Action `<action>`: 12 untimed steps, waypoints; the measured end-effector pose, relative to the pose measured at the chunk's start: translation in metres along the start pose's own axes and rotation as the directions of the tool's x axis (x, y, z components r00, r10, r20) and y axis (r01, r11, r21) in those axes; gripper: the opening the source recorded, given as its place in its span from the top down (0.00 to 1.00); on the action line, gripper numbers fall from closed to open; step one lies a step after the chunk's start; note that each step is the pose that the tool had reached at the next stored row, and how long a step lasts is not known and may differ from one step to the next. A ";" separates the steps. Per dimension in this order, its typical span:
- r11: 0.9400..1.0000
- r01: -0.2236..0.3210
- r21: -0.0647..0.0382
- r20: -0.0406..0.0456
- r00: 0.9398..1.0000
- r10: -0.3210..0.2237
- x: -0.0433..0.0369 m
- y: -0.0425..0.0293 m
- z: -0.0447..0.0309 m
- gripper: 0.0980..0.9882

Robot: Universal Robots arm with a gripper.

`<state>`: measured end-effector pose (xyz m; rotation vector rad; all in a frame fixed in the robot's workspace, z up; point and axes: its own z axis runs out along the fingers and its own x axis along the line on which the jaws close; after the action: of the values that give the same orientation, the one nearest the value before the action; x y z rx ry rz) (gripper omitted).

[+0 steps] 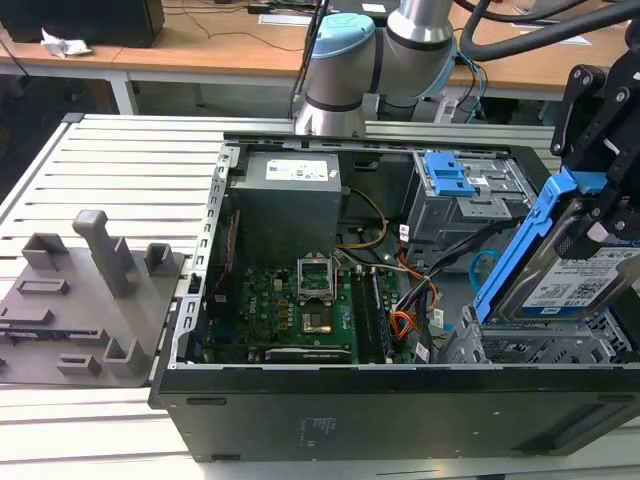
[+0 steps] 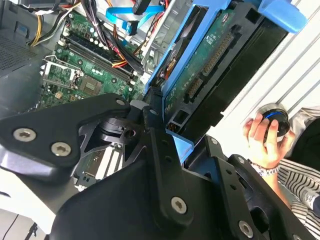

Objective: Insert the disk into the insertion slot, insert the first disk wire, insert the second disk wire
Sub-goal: 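Insert the disk into the insertion slot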

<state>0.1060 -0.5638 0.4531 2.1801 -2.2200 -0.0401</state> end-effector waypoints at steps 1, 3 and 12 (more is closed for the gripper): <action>1.000 0.000 0.000 0.000 1.000 0.000 -0.0007 -0.0013 0.0005 0.70; 1.000 0.000 0.000 0.000 1.000 0.000 -0.0032 -0.0051 0.0022 0.70; 1.000 0.000 0.000 0.000 1.000 0.000 -0.0049 -0.0076 0.0102 0.70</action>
<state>0.1133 -0.5591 0.4426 2.1801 -2.2198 -0.0400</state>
